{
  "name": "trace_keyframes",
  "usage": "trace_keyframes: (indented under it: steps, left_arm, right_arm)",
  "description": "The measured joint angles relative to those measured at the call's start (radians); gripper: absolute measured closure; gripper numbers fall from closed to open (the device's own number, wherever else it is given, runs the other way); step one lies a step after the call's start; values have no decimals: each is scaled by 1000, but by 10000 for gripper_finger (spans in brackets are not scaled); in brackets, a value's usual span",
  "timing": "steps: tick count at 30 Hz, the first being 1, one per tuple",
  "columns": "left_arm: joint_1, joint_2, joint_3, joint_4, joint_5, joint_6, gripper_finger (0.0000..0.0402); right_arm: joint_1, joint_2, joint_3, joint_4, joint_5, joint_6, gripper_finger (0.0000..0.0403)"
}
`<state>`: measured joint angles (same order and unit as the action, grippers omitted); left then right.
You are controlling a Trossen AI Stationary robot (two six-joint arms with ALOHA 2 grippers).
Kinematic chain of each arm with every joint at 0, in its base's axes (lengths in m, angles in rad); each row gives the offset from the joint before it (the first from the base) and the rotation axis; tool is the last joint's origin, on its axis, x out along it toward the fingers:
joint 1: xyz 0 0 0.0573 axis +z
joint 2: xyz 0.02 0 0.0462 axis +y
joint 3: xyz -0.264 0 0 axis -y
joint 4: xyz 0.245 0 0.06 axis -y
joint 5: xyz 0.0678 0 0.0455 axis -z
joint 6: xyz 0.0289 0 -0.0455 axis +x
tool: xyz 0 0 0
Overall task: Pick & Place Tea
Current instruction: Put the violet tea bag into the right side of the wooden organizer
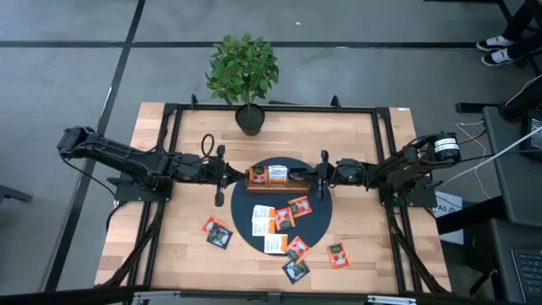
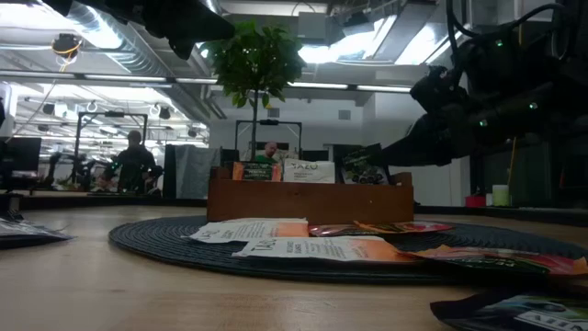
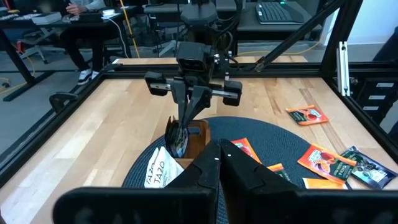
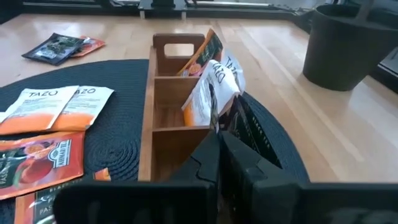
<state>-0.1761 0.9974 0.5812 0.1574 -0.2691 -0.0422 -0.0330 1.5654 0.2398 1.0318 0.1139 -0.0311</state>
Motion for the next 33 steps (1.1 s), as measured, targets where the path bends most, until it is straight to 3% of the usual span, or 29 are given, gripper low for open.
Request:
trace_keyframes:
  steps: [8, 22, 33]
  left_arm:
    - [0, 0, 0, 0, 0, -1, 395]
    - [0, 0, 0, 0, 1, -16, 394]
    - [0, 0, 0, 0, 1, -16, 395]
  right_arm:
    - [0, 0, 0, -7, -3, -3, 376]
    - [0, -12, 0, -5, -2, -17, 254]
    - [0, -40, 0, -24, -2, 0, 238]
